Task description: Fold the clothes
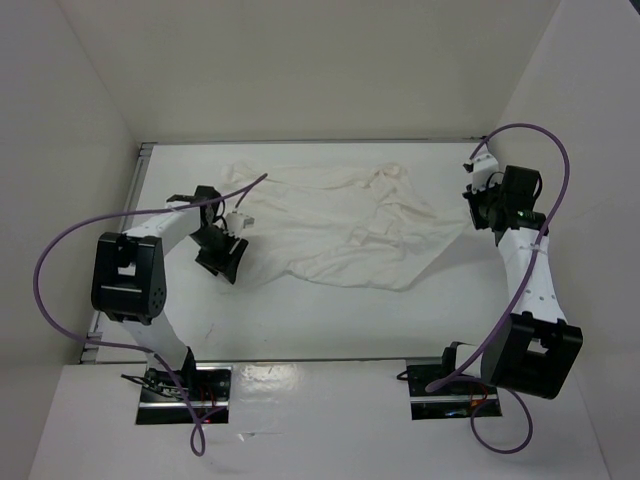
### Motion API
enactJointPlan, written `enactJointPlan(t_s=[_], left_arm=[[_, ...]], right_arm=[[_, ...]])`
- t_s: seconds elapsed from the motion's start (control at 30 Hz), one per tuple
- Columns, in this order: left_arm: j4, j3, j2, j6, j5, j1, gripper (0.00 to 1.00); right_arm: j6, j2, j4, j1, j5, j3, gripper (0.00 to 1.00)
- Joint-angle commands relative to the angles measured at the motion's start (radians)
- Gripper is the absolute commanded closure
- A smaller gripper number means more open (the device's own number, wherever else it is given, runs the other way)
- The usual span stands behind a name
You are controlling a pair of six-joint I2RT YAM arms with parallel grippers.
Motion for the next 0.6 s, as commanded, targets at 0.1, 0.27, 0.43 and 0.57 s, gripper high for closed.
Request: enactJointPlan(t_s=[0.1, 0.27, 0.43, 0.57], left_arm=[[0.007, -0.023, 0.058, -0.011, -0.052, -0.022, 0.32], [-0.002, -0.005, 0.081, -0.022, -0.101, -0.031, 0.32], [-0.012, -0.005, 0.09, -0.022, -0.092, -0.041, 0.39], [-0.012, -0.005, 0.111, -0.022, -0.092, -0.059, 0.77]], right_arm=[[-0.01, 0.001, 0.055, -0.008, -0.031, -0.014, 1.0], [-0.01, 0.001, 0.055, -0.008, -0.04, -0.014, 1.0], [-0.001, 0.001, 0.064, -0.008, -0.04, -0.014, 1.0], [-0.001, 0.001, 0.073, -0.008, -0.04, -0.014, 1.0]])
